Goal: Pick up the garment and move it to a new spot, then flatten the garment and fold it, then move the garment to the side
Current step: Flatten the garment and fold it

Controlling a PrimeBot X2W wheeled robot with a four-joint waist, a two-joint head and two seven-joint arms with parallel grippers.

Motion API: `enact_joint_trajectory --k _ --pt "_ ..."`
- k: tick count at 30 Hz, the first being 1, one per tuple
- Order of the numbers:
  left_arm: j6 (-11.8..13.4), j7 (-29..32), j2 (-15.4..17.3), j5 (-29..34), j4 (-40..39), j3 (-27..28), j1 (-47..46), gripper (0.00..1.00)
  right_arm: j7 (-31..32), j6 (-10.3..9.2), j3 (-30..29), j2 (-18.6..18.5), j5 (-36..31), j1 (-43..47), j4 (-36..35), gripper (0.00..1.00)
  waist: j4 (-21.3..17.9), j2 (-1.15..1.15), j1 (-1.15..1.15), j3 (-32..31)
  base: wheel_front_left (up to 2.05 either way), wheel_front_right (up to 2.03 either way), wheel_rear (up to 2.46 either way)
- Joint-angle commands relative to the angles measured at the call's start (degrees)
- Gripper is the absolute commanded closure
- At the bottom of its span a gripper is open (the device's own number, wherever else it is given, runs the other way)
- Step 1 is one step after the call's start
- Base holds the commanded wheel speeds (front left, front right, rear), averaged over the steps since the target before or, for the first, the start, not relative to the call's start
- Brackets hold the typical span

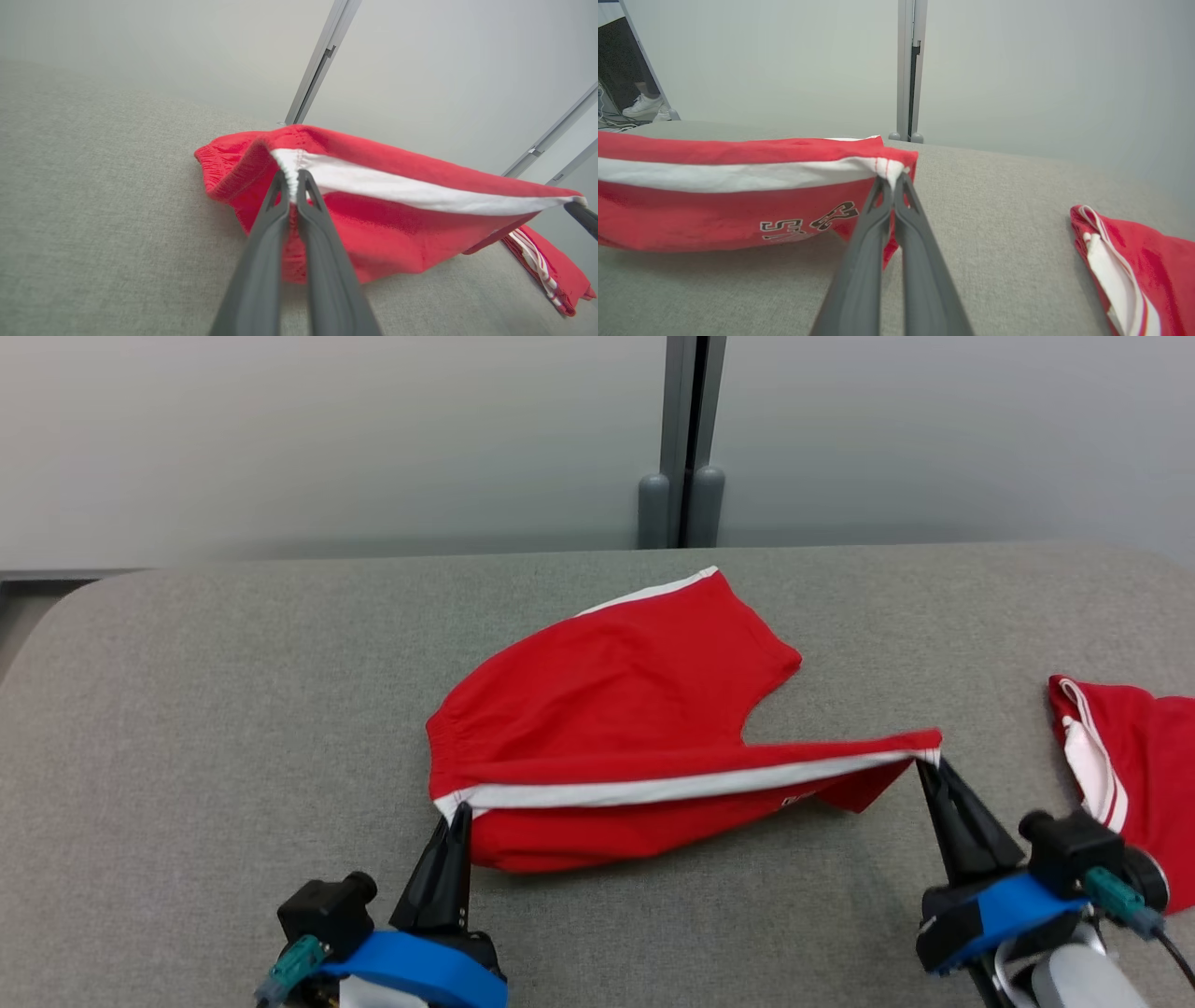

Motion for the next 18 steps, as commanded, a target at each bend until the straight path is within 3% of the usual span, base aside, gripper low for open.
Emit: enact_joint_trajectory --k 1,13,18 --pt "0.0 -0.23 0.06 -0.78 -0.33 -0.43 -2.91 1.0 -0.31 -0.01 0.37 -1.03 -0.86 -4.71 1.04 1.0 2.11 0.01 -0.01 3.01 0.0 0.0 0.0" --pt "0.05 -0.23 0.04 -6.16 3.0 -3.56 -17.84 1.0 -0.31 -0.01 4.5 -6.2 -4.49 -29.21 12.07 1.0 7.91 0.01 -0.01 13.83 0.0 0.0 0.0" --pt "1.58 -0.24 0.03 -9.71 4.1 -5.66 -23.67 1.0 -0.29 -0.01 5.63 -7.96 -6.74 -37.74 18.33 1.0 10.22 0.01 -0.01 17.83 0.0 0.0 0.0"
